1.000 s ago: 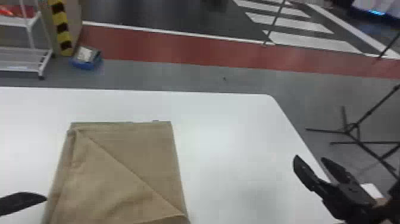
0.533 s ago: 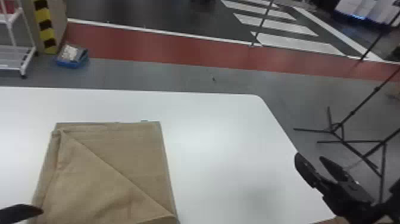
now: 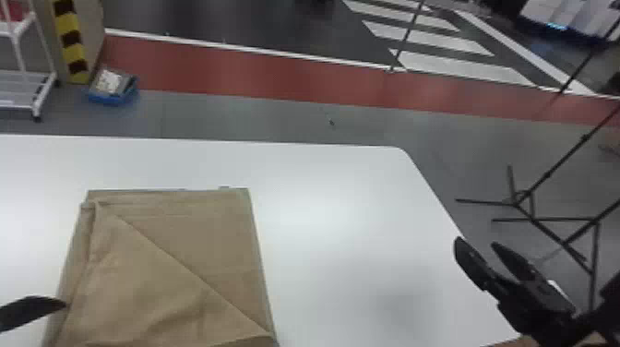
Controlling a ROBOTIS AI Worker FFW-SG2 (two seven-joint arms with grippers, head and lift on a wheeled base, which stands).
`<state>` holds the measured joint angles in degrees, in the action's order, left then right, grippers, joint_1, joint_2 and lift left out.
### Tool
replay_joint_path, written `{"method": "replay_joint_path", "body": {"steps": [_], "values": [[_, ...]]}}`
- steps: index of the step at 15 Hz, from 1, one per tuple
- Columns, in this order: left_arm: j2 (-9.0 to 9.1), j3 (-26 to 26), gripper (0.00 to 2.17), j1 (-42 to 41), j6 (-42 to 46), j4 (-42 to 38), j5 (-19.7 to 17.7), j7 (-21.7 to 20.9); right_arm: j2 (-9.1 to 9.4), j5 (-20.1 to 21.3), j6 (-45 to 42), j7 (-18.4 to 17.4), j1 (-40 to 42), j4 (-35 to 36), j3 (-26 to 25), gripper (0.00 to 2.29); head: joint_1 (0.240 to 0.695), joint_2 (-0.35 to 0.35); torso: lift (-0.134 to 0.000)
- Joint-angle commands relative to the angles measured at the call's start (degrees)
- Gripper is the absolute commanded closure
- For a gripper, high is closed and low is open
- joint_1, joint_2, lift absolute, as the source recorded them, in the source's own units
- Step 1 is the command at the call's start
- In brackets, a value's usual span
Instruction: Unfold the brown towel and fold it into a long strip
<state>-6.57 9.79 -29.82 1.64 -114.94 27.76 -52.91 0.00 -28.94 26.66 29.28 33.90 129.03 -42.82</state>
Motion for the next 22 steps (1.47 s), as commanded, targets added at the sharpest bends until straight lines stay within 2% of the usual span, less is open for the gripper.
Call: {"method": "replay_joint_path", "body": {"steps": [1, 2, 3, 4, 5, 7, 8, 11, 13, 14, 15, 18, 19, 22], "values": [[0.07, 0.23, 0.59, -0.24, 2.27, -0.37, -0.16, -2.29, 0.05, 0.02, 0.55, 0.16, -0.33, -0.18, 0.02, 0.08, 0.695, -0.35, -0.116], [0.07, 0.14, 0.96, 0.02, 1.92, -0.2, 0.1, -4.75, 0.05, 0.02, 0.55, 0.43, -0.33, -0.27, 0.1, 0.08, 0.695, -0.35, -0.116], [0.07, 0.14, 1.42, 0.29, 1.39, 0.07, 0.37, -6.86, 0.05, 0.11, 0.55, 0.6, -0.59, -0.36, 0.19, 0.08, 0.695, -0.35, -0.116], [0.07, 0.14, 1.82, 0.29, 0.34, 0.07, 0.9, -7.82, 0.05, 0.46, 1.08, 0.6, -1.03, -0.44, 0.37, 0.08, 0.695, -0.35, -0.116], [-0.02, 0.23, 1.91, 0.29, -0.02, -0.2, 0.9, -8.17, 0.05, 0.64, 1.6, 0.6, -1.56, -0.44, 0.9, 0.08, 0.695, -0.35, -0.116], [-0.02, 0.23, 1.91, 0.29, -0.02, -1.16, 0.9, -8.88, 0.05, 2.66, 5.82, 0.69, -3.76, -0.09, 2.92, 0.08, 0.695, -0.35, -0.116], [-0.02, 0.14, 1.91, 0.29, 0.16, -1.43, 0.81, -8.88, 0.05, 4.94, 9.51, 0.87, -5.25, 0.26, 4.85, 0.08, 0.695, -0.35, -0.116], [-0.2, -0.3, 1.91, 0.38, -0.02, -1.69, 0.63, -9.4, 0.05, 15.05, 19.36, 0.87, -12.9, -0.18, 14.69, 0.09, 0.695, -0.35, -0.116], [-0.64, -1.18, 1.91, 1.08, 0.16, -1.6, 0.37, -9.49, 0.05, 20.5, 21.29, 0.87, -17.82, -2.82, 21.11, 0.09, 0.695, -0.291, -0.116], [-0.81, -1.97, 1.91, 1.61, 0.16, -1.69, 0.37, -9.49, 0.05, 23.93, 22.7, 0.78, -21.51, -5.45, 24.54, 0.09, 0.695, -0.264, -0.116], [-1.25, -2.67, 1.91, 1.87, 0.51, -1.69, 0.37, -9.67, 0.05, 27.27, 23.4, 0.69, -25.64, -8.97, 27.97, 0.09, 0.695, -0.208, -0.116], [-2.04, -4.34, 1.91, 1.96, 0.51, -1.6, 0.63, -9.49, 0.05, 33.68, 23.4, -0.1, -36.63, -21.54, 35.08, 0.1, 0.695, -0.149, -0.116], [-2.31, -4.87, 1.91, 1.96, 0.51, -1.43, 0.54, -9.32, 0.05, 34.56, 23.23, -0.27, -39.44, -25.76, 36.32, 0.11, 0.695, -0.118, -0.116], [-3.36, -6.45, 1.91, 2.49, 0.51, -1.34, 0.37, -9.14, 0.05, 34.74, 23.05, -0.36, -46.82, -36.92, 38.78, 0.11, 0.695, -0.088, -0.115]]}}
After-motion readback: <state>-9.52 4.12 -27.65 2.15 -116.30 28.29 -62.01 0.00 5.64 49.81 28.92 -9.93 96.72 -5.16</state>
